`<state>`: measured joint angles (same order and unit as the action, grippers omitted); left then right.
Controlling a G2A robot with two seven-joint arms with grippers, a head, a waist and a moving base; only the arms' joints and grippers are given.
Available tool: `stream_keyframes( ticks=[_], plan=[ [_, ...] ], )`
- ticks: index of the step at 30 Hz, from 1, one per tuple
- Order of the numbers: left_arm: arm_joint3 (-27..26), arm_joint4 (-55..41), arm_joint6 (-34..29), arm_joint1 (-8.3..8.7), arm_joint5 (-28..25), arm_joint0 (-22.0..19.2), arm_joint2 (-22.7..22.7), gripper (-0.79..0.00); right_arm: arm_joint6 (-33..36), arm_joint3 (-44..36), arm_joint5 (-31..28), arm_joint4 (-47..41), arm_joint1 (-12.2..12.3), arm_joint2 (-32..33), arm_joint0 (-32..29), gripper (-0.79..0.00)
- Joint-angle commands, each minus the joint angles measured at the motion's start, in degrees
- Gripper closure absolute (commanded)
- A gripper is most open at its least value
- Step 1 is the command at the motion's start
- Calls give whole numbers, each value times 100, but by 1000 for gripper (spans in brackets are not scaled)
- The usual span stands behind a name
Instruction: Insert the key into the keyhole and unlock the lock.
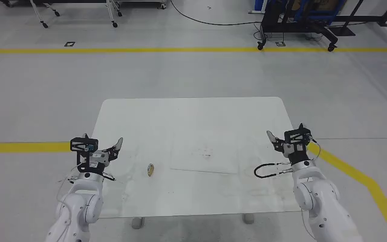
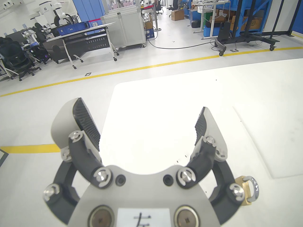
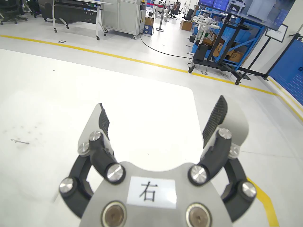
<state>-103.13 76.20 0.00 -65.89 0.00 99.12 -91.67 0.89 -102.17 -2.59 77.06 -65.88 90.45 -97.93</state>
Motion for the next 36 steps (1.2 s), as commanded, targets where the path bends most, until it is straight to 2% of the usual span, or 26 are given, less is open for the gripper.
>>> stream_keyframes(
  ticks=[1,6,13,22,24,25,26,27,28,33,36],
  plan=[
    [0,0,0,0,0,0,0,-785,201,112,-286,112,3,-152,228,-785],
    [0,0,0,0,0,0,0,-785,679,586,-1139,161,-16,-688,1021,-785],
    [0,0,0,0,0,0,0,-785,1453,1668,-2277,140,-144,-1812,2403,-785],
    [0,0,0,0,0,0,0,-785,1559,2824,-3753,-395,-318,-2786,3315,-785],
    [0,0,0,0,0,0,0,-785,1573,3020,-4145,-431,-331,-2914,3466,-748],
    [0,0,0,0,0,0,0,-785,1575,3109,-4281,-432,-338,-2972,3525,-702],
    [0,0,0,0,0,0,0,-785,1574,3190,-4410,-435,-344,-3026,3581,-603],
    [0,0,0,0,0,0,0,-785,1592,3271,-4478,-396,-349,-3071,3639,-406],
    [0,0,0,0,0,0,0,-785,1643,3336,-4496,-308,-354,-3123,3696,-369],
    [0,0,0,0,0,0,0,-785,1763,3499,-4306,167,-385,-3372,3864,-382],
    [0,0,0,0,0,0,0,-785,1760,3601,-4293,261,-406,-3481,3942,-363]
  ],
)
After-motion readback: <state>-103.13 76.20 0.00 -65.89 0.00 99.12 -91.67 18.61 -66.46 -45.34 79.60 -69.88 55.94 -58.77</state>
